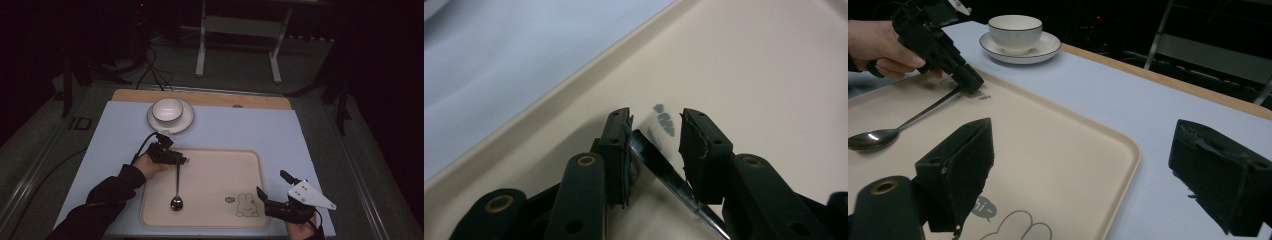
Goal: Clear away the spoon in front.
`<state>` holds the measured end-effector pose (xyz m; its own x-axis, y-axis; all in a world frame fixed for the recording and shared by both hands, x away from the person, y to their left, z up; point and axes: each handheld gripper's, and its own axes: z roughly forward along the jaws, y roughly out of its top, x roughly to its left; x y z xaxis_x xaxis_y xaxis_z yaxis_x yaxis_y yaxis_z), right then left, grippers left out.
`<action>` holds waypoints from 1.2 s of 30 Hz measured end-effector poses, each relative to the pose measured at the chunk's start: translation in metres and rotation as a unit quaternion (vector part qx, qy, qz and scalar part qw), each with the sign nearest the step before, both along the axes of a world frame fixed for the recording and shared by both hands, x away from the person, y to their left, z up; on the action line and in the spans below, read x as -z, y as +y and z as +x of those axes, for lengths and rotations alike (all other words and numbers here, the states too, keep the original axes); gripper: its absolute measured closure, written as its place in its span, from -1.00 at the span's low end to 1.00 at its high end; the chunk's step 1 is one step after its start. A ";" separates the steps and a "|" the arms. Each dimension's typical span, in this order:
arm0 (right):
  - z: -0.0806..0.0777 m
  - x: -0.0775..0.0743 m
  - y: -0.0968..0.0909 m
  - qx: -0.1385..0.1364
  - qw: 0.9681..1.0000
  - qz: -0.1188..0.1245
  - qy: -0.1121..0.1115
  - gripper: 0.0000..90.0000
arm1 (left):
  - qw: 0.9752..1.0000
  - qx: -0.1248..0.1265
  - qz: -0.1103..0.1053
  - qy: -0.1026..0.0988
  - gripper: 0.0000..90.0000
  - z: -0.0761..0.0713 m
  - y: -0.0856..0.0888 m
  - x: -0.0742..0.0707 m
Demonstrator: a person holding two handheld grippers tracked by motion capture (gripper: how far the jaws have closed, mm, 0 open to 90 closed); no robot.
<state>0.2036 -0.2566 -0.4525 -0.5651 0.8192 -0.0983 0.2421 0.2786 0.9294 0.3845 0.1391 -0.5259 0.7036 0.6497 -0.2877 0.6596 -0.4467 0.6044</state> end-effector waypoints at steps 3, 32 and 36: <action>0.000 0.000 0.000 -0.001 1.000 0.000 0.001 -0.76 | 1.000 -0.003 0.009 -0.005 0.39 -0.001 -0.003 -0.001; 0.000 0.001 0.001 -0.003 1.000 0.000 0.002 -0.76 | 0.999 -0.024 -0.020 -0.024 -0.51 -0.015 0.004 -0.040; 0.000 0.001 0.001 -0.003 1.000 0.000 0.002 -0.76 | 0.999 -0.017 -0.046 -0.022 -0.72 -0.016 0.012 -0.045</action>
